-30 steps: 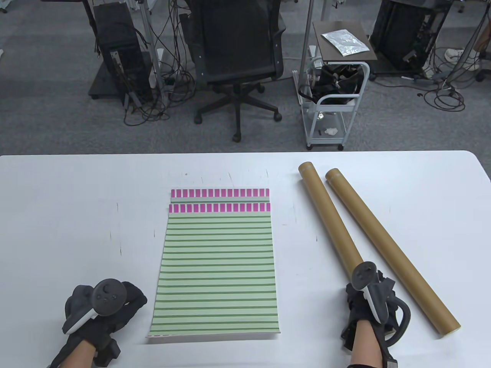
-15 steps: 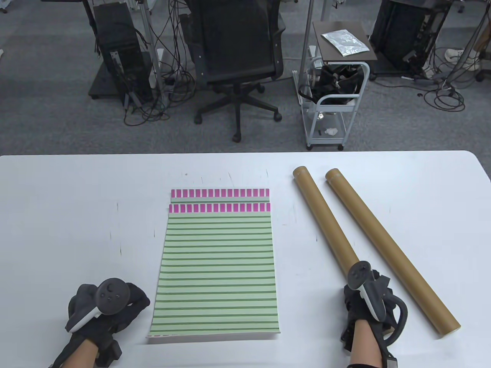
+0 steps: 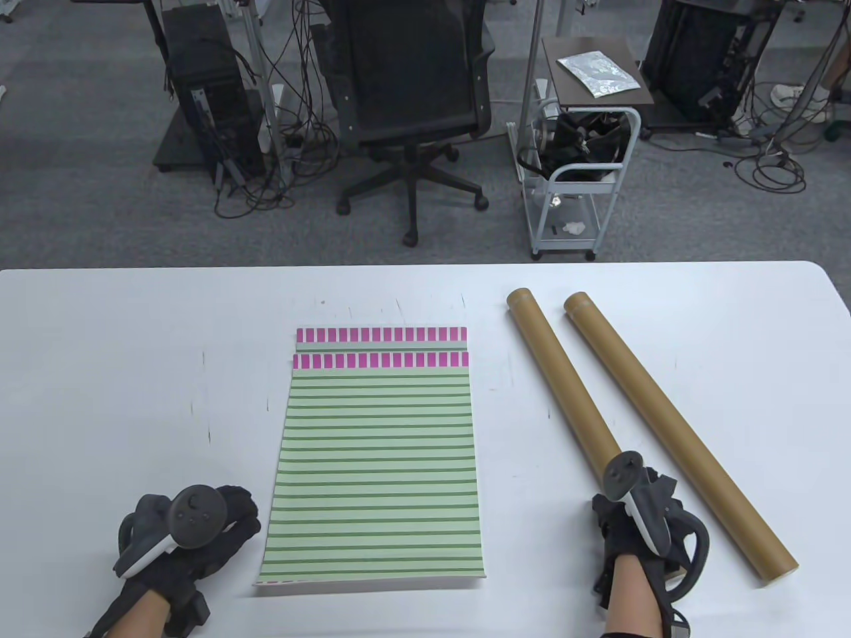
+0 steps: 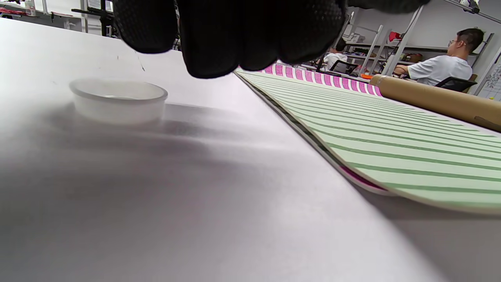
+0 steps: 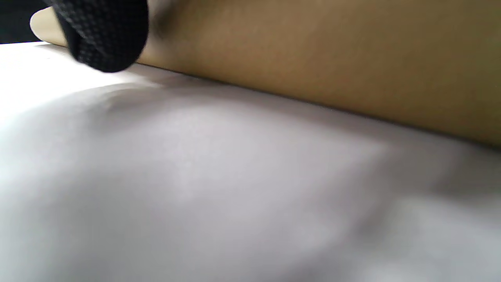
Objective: Roll up mouse pads and store in mailing tubes
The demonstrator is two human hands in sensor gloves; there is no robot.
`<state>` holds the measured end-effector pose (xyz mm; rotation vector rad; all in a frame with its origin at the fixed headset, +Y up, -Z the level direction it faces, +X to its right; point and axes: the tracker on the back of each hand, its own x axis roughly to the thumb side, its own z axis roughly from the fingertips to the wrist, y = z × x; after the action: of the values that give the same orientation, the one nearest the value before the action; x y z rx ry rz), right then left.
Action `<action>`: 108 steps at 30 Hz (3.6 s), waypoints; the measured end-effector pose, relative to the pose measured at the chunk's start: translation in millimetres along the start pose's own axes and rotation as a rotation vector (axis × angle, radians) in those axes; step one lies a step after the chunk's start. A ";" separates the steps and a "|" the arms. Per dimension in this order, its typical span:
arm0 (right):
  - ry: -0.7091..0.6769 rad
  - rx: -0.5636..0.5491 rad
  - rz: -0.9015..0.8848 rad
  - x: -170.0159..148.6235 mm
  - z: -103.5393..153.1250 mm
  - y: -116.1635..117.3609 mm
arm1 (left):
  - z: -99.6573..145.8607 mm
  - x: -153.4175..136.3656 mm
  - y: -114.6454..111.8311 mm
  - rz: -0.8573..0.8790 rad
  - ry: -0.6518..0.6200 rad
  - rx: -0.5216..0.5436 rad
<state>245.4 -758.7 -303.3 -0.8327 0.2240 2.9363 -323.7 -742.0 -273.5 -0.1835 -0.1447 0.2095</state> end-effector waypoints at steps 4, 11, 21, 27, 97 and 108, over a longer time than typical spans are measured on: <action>-0.038 -0.069 -0.017 3.1 6.9 -13.5 | 1.4 5.6 -0.7 0.009 -0.023 0.003; -0.624 0.007 -0.276 65.9 66.4 -40.8 | 14.2 57.3 -7.2 -0.009 -0.234 0.007; -1.207 0.096 0.050 147.2 162.2 -8.7 | 26.2 102.1 -40.8 -0.239 -0.417 -0.139; -1.229 0.259 0.328 158.9 166.9 26.8 | 26.7 109.7 -50.7 -0.307 -0.419 -0.120; -1.271 0.018 0.519 172.2 189.7 59.2 | 29.2 148.7 -56.9 -0.519 -0.485 -0.002; -1.336 0.030 0.537 173.2 195.7 60.8 | 31.1 153.9 -58.5 -0.585 -0.471 0.076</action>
<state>-9.6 -780.2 -222.8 1.4021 0.3862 3.1358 -168.5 -759.4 -212.8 -0.0074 -0.6465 -0.3298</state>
